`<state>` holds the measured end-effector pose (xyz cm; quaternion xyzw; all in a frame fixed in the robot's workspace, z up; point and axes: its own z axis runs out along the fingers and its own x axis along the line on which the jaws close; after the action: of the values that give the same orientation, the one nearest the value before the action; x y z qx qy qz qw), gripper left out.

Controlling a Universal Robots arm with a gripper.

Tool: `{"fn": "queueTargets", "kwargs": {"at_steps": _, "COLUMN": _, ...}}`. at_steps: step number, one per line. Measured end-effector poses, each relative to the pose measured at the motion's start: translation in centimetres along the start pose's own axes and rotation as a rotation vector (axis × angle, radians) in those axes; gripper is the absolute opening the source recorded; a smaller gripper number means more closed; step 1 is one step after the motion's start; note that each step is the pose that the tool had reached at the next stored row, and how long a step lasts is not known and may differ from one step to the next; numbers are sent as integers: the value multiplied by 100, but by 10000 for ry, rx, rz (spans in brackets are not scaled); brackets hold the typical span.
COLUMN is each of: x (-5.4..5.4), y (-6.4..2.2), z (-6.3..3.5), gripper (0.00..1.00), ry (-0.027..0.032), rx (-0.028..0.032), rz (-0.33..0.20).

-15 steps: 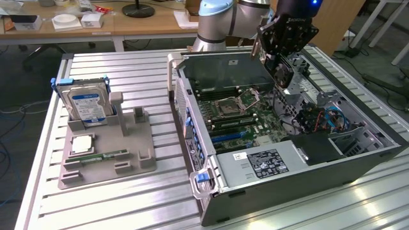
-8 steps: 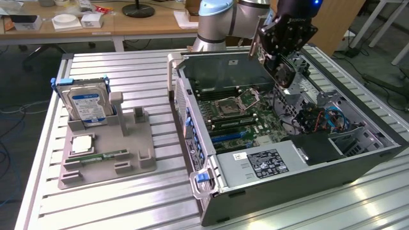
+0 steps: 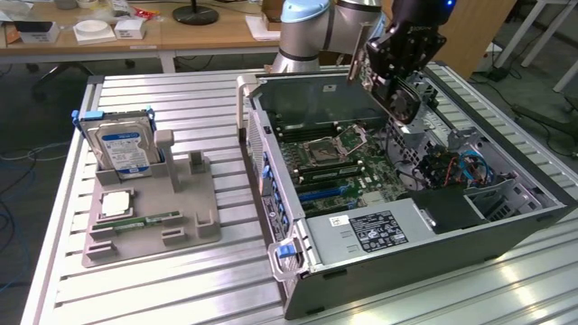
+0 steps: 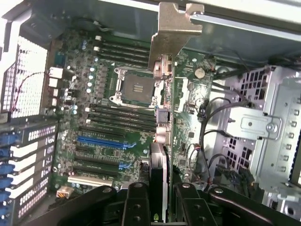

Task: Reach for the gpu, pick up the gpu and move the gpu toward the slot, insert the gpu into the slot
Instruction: 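Insert the gpu into the slot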

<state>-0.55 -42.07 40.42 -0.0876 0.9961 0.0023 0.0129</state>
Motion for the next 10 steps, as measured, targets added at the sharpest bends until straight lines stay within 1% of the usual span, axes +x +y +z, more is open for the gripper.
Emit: {"fn": "queueTargets", "kwargs": {"at_steps": 10, "x": 0, "y": -1, "z": 5, "gripper": 27, "ry": 3, "rx": -33, "rz": -1250}}
